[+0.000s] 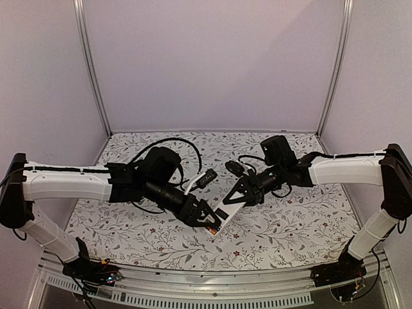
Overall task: Load the batteries into the remote control
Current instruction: Load the battery into the battery compartment.
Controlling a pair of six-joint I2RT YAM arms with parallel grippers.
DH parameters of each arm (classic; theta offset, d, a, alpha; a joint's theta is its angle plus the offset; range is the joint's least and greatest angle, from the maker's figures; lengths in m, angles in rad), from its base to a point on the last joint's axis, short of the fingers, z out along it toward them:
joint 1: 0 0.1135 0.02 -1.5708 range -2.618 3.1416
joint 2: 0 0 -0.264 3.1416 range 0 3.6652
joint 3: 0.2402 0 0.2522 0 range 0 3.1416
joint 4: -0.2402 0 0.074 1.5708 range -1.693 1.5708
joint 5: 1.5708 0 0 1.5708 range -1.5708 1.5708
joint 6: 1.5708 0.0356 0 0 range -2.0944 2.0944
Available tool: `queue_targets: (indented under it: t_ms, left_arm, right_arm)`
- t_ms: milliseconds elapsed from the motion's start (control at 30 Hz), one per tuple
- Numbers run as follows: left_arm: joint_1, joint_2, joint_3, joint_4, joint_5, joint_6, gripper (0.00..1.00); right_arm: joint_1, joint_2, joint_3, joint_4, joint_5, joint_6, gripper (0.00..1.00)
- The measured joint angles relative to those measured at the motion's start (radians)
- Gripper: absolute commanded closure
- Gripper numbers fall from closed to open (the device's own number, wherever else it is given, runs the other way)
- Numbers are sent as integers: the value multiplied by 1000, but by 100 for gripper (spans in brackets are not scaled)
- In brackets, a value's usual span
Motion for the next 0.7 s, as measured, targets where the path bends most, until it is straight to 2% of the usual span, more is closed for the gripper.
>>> queue_targets:
  t_ms: [267, 700]
  left_arm:
    - [-25, 1, 3, -18, -1, 21, 13]
    - [-42, 31, 42, -68, -47, 53, 33]
  right_arm:
    - [-5, 0, 0, 0, 0, 0, 100]
    - [-8, 1, 0, 0, 2, 0, 100]
